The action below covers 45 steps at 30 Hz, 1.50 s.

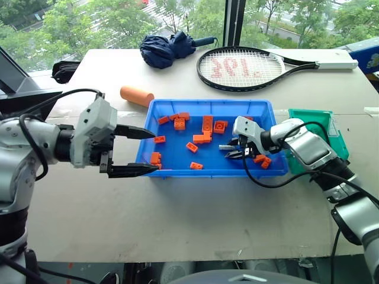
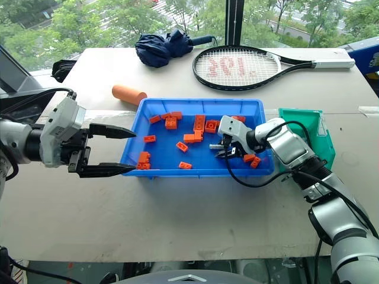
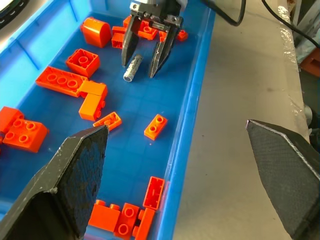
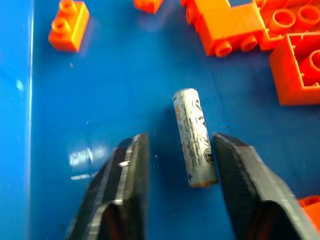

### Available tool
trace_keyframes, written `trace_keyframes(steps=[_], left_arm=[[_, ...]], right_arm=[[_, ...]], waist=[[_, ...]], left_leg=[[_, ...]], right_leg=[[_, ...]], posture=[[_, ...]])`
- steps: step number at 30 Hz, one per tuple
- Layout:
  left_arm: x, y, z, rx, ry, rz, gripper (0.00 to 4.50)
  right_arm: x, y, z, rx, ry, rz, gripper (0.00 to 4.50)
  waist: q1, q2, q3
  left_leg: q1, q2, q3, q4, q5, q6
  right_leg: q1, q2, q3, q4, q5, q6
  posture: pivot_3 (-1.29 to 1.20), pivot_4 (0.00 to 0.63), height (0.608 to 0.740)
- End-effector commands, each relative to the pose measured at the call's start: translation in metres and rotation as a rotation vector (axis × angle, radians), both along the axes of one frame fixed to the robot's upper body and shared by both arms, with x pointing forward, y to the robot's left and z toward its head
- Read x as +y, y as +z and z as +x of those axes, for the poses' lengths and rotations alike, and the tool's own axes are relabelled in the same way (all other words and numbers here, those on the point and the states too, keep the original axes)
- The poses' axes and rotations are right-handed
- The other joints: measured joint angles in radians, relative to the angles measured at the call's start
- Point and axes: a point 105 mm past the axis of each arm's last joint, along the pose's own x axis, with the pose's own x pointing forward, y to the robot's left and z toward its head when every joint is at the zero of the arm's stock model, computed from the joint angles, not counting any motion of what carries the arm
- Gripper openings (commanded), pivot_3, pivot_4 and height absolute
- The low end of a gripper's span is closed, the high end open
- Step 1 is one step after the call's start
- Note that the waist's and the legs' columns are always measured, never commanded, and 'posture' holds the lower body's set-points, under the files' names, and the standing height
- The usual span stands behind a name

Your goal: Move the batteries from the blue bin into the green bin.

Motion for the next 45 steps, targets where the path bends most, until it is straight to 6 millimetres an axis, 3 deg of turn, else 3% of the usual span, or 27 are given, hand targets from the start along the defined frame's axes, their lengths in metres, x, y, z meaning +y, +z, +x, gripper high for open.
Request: trace_keyframes(steps=[1,3,8,11,14,18,24,29,32,38,40,42,45], left_arm=[[-0.002,0.011,-0.006,-0.051,-0.004,0.004,4.50],[-0.005,0.010,-0.007,-0.049,-0.021,-0.004,4.50],[-0.029,0.028,-0.008,-0.097,-0.135,-0.098,4.50],[-0.043,0.036,-0.009,-0.111,-0.200,-0.148,4.50],[-0.052,0.043,-0.009,-0.099,-0.258,-0.218,4.50],[-0.060,0.044,0.003,-0.101,-0.277,-0.240,4.50],[-0.073,0.042,0.029,-0.101,-0.264,-0.233,4.50],[-0.078,0.039,0.045,-0.131,-0.241,-0.200,4.50],[-0.079,0.039,0.050,-0.150,-0.223,-0.197,4.50],[-0.077,0.039,0.048,-0.149,-0.215,-0.210,4.50],[-0.071,0.036,0.047,-0.141,-0.198,-0.207,4.50],[-0.066,0.030,0.046,-0.152,-0.172,-0.204,4.50],[-0.059,0.026,0.046,-0.148,-0.108,-0.273,4.50]], right_arm=[[0.006,0.016,0.000,-0.038,0.029,0.032,0.12],[0.004,0.026,-0.001,-0.053,0.024,0.048,0.06],[-0.013,0.072,-0.013,-0.118,-0.065,0.185,0.06],[-0.039,0.104,-0.018,-0.195,-0.188,0.261,0.06],[-0.080,0.128,-0.026,-0.283,-0.334,0.297,0.06],[-0.134,0.124,-0.035,-0.318,-0.530,0.227,0.06],[-0.177,0.102,-0.042,-0.300,-0.721,0.138,0.06],[-0.200,0.083,-0.045,-0.272,-0.826,0.053,0.06],[-0.205,0.083,-0.046,-0.269,-0.848,0.070,0.06],[-0.213,0.099,-0.051,-0.338,-0.879,0.102,2.65],[-0.205,0.107,-0.058,-0.353,-0.835,0.152,3.71],[-0.191,0.113,-0.067,-0.358,-0.764,0.235,4.47],[-0.172,0.112,-0.088,-0.331,-0.682,0.382,4.47]], waist=[[-0.004,0.000,0.000],[-0.003,0.000,0.000],[0.010,0.000,0.000],[0.020,0.000,0.000],[0.027,0.000,0.000],[0.030,0.000,0.000],[0.017,0.000,0.000],[0.015,0.000,0.000],[0.016,0.000,0.000],[0.019,0.000,0.000],[0.019,0.000,0.000],[0.018,0.000,0.000],[0.019,0.000,0.000]], left_leg=[[0.000,0.000,0.000,0.000,0.000,0.000],[0.000,0.000,0.000,0.000,0.000,0.000],[-0.002,0.000,0.000,0.000,0.000,0.000],[-0.001,-0.001,0.000,0.000,0.000,0.000],[-0.001,-0.001,0.000,0.000,0.000,0.000],[-0.001,-0.001,0.001,0.000,-0.001,0.001],[0.001,-0.001,0.004,0.000,-0.003,0.005],[0.001,0.000,0.004,0.000,-0.003,0.005],[0.001,-0.001,0.004,0.000,-0.003,0.005],[0.001,-0.001,0.004,0.000,-0.003,0.005],[0.001,-0.001,0.004,0.000,-0.003,0.005],[0.001,0.000,0.003,0.000,-0.003,0.005],[0.001,0.001,0.003,-0.001,-0.003,0.005]], right_leg=[[0.000,0.000,0.000,0.000,0.000,0.000],[0.000,0.000,0.000,0.000,0.000,0.000],[-0.001,-0.001,0.000,-0.001,0.000,0.000],[-0.001,-0.002,0.000,-0.001,0.000,0.000],[-0.001,-0.002,0.000,-0.001,0.000,0.000],[0.000,-0.002,0.000,0.000,0.000,0.000],[0.001,-0.001,0.002,0.000,0.000,0.000],[0.001,0.000,0.003,0.000,0.000,0.000],[0.001,0.000,0.003,0.000,0.000,0.000],[0.001,0.000,0.002,-0.001,0.000,0.000],[0.001,0.000,0.002,-0.001,0.000,0.000],[0.001,0.000,0.002,-0.001,0.000,0.000],[0.002,0.000,0.002,-0.001,0.000,0.000]], posture=[[0.00,0.150,0.740],[0.00,0.150,0.740],[0.00,0.150,0.740],[0.00,0.150,0.740],[0.00,0.150,0.740],[0.00,0.150,0.740],[0.00,0.150,0.740],[0.00,0.150,0.740],[0.00,0.150,0.740],[0.00,0.150,0.740],[0.00,0.150,0.740],[0.00,0.150,0.740],[0.00,0.150,0.740]])
